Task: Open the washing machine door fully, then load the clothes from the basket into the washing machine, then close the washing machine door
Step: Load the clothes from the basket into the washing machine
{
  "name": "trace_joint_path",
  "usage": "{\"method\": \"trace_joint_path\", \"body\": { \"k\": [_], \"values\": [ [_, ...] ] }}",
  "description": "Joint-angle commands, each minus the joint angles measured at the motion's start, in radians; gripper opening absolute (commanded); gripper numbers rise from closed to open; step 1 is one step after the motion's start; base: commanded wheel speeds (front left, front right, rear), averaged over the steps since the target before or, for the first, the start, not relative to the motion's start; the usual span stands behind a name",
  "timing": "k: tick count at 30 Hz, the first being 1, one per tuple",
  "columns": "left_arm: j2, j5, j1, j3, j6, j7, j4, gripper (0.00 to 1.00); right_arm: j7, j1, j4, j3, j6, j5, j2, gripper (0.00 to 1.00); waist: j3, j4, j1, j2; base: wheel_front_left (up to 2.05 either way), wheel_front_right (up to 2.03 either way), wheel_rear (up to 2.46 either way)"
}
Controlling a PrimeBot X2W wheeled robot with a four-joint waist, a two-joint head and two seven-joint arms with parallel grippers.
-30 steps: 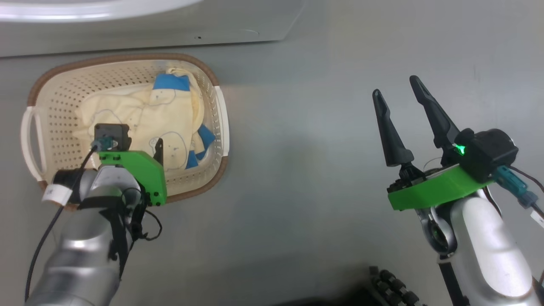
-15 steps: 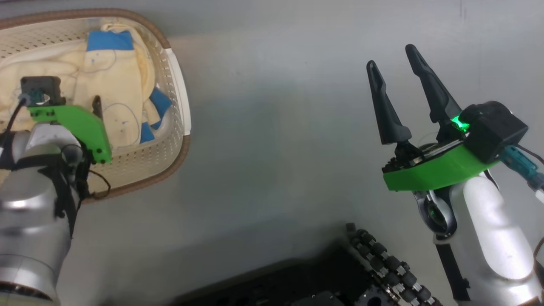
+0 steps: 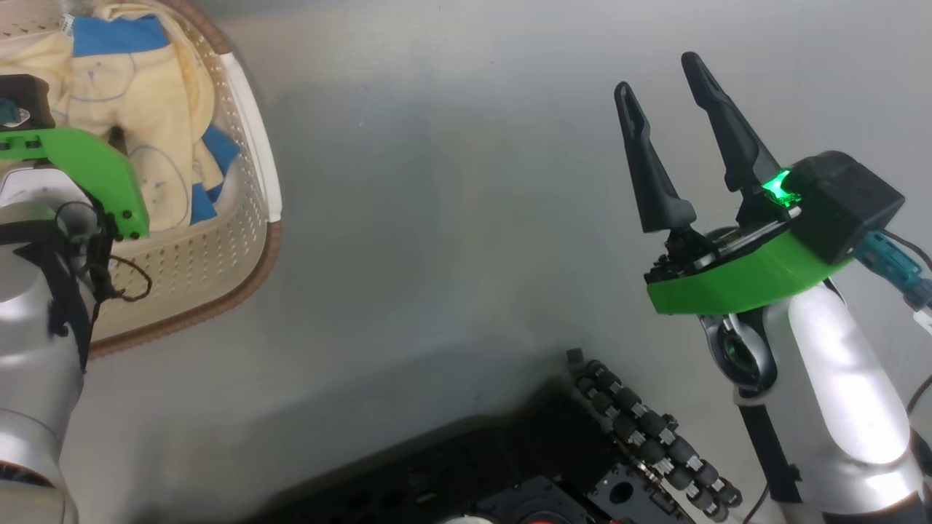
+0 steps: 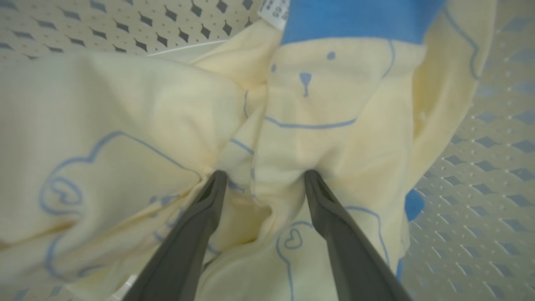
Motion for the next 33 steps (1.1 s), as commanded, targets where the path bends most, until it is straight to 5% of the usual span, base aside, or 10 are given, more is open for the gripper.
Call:
{"method": "trace_joint_path", "body": {
  "k": [1,3,4,7,15,33],
  "values": [
    [0.035,-0.009,0.022,0.008,0.001,0.010,-0.003,1.00,-0.009,0.027,-0.024,0.016,-0.003,0.008,-0.009,1.00,0.001,-0.001,0.0000,0.0000,0.00,0.00,0.00],
    [0.037,-0.021,0.018,0.001,0.001,0.021,-0.002,0.95,-0.009,0.024,-0.024,0.018,-0.003,0.012,-0.009,1.00,0.002,-0.004,0.0000,0.0000,0.00,0.00,0.00],
    [0.036,-0.026,0.019,-0.002,0.001,0.027,0.001,0.55,-0.009,0.023,-0.023,0.019,-0.003,0.013,-0.009,1.00,0.002,-0.005,0.0000,0.0000,0.00,0.00,0.00],
    [0.037,-0.040,0.023,-0.011,0.001,0.039,0.008,0.00,-0.009,0.019,-0.024,0.022,-0.003,0.017,-0.009,1.00,-0.001,-0.010,0.0000,0.0000,0.00,0.00,0.00],
    [0.024,-0.062,0.042,-0.007,0.011,-0.010,0.036,0.00,-0.009,0.022,-0.017,0.011,-0.003,0.015,-0.009,1.00,-0.030,-0.004,0.0000,0.0000,0.00,0.00,0.00],
    [-0.050,-0.062,0.105,-0.011,0.104,-0.299,0.034,0.00,-0.010,0.086,-0.012,-0.092,-0.003,-0.035,-0.009,1.00,-0.203,0.091,0.0000,0.0000,0.00,0.00,0.00]
  ]
}}
